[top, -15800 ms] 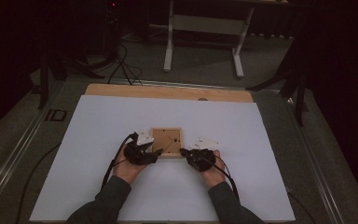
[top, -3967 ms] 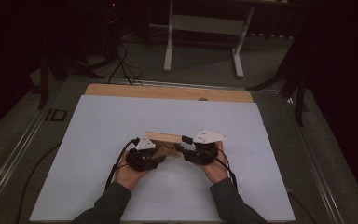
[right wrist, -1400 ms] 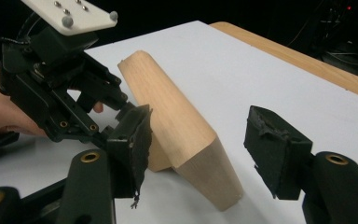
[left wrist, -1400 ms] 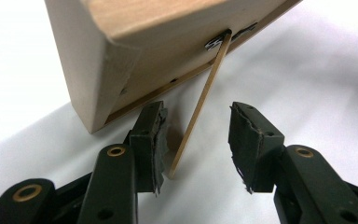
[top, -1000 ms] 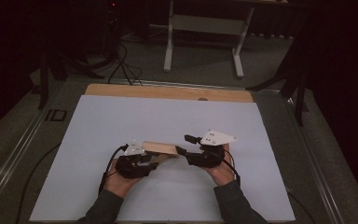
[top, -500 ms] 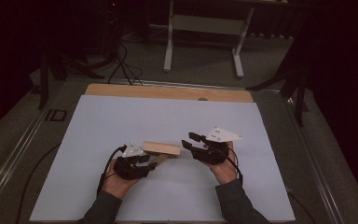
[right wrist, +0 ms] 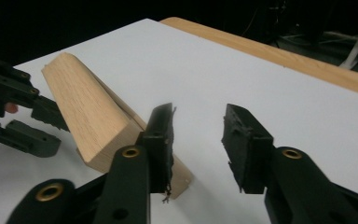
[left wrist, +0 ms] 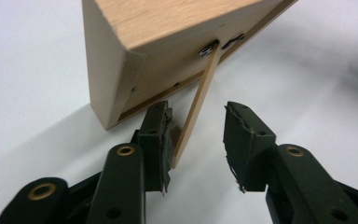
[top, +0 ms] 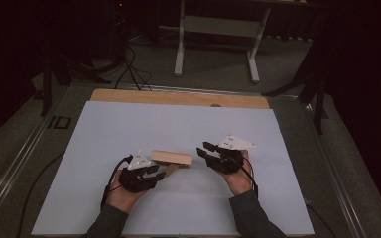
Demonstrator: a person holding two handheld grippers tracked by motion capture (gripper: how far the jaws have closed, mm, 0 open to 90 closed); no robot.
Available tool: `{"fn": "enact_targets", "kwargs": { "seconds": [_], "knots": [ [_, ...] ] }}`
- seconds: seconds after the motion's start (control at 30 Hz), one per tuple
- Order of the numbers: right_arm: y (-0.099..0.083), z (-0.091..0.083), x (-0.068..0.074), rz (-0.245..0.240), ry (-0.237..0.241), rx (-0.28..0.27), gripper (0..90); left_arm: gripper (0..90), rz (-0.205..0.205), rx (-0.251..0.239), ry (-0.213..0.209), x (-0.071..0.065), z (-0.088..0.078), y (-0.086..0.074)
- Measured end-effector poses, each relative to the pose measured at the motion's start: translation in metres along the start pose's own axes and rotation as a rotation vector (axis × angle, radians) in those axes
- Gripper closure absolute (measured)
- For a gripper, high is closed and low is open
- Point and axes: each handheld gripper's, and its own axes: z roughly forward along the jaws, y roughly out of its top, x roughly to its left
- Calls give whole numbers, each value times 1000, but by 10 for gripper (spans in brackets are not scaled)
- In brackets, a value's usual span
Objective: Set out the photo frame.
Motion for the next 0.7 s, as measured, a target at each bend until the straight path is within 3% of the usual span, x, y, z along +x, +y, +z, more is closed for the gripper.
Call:
{"fn": "enact_targets", "kwargs": {
  "seconds": [0.2, 0.27, 0.3, 0.33, 0.57, 0.7],
  "knots": [
    [-3, 2, -1, 0, 4, 7, 702, 642, 25, -4, -4, -3, -2, 2],
    [-4, 5, 0, 2, -3, 11, 822, 668, 34, -16, 7, -5, -3, 2],
    [-4, 5, 0, 2, -3, 11, 822, 675, 34, -16, 7, -5, -3, 2],
    [-6, 8, 2, 3, -5, 15, 888, 683, 31, -24, 6, -5, -4, 3],
    [-7, 13, 5, 4, 7, 14, 895, 734, 32, -32, 11, -5, -5, 5],
    [-6, 16, 4, 30, 36, 2, 895, 777, 37, -28, 17, -7, -4, 6]
  ]
}}
